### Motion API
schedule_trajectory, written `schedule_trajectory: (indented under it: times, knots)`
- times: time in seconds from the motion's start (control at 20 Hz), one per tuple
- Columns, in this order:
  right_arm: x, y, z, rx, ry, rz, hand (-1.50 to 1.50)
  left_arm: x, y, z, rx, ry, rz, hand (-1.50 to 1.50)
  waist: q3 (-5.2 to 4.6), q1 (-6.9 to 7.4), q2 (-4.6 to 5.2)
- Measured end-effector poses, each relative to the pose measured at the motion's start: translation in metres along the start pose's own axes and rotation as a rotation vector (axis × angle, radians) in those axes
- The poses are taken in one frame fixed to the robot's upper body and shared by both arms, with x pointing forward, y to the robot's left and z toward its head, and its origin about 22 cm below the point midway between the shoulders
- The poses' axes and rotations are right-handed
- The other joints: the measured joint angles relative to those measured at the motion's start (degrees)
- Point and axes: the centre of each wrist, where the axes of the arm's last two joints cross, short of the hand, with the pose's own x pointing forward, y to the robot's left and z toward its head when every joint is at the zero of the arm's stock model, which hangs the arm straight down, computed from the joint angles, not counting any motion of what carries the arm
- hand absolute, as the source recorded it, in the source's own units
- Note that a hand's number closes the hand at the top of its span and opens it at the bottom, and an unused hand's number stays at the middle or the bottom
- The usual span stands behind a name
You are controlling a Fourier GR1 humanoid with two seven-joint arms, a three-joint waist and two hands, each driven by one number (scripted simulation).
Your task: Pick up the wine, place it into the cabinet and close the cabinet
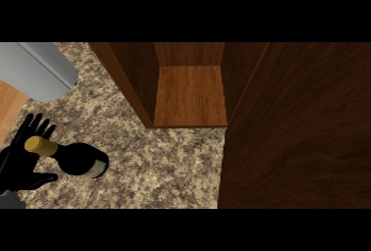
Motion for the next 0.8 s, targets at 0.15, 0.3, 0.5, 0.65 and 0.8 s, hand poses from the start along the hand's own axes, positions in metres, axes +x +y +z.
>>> schedule_trajectory:
  times: [0.15, 0.3, 0.5, 0.65, 0.8]
  knots:
    - [-0.001, 0.000, 0.001, 0.005, -0.001, -0.001, -1.50, -0.019, 0.001, -0.001, -0.032, 0.014, 0.029, -1.50, -0.02, -0.11, 0.04]
    - [-0.003, -0.001, 0.004, 0.007, 0.003, 0.004, -1.50, -0.037, 0.002, 0.003, -0.051, 0.024, 0.065, -1.50, -0.02, -0.16, 0.03]
    - [-0.005, 0.000, 0.006, 0.018, 0.000, 0.000, -1.50, -0.056, 0.008, 0.008, -0.062, 0.055, 0.110, -1.50, -0.03, -0.14, 0.07]
    - [-0.005, -0.003, 0.005, 0.015, 0.002, 0.012, -1.50, -0.067, 0.008, 0.008, -0.058, 0.090, 0.117, -1.50, -0.05, -0.13, 0.13]
    - [-0.004, -0.006, 0.004, 0.015, -0.004, 0.022, -1.50, -0.075, 0.005, 0.007, -0.055, 0.107, 0.132, -1.50, -0.06, -0.14, 0.14]
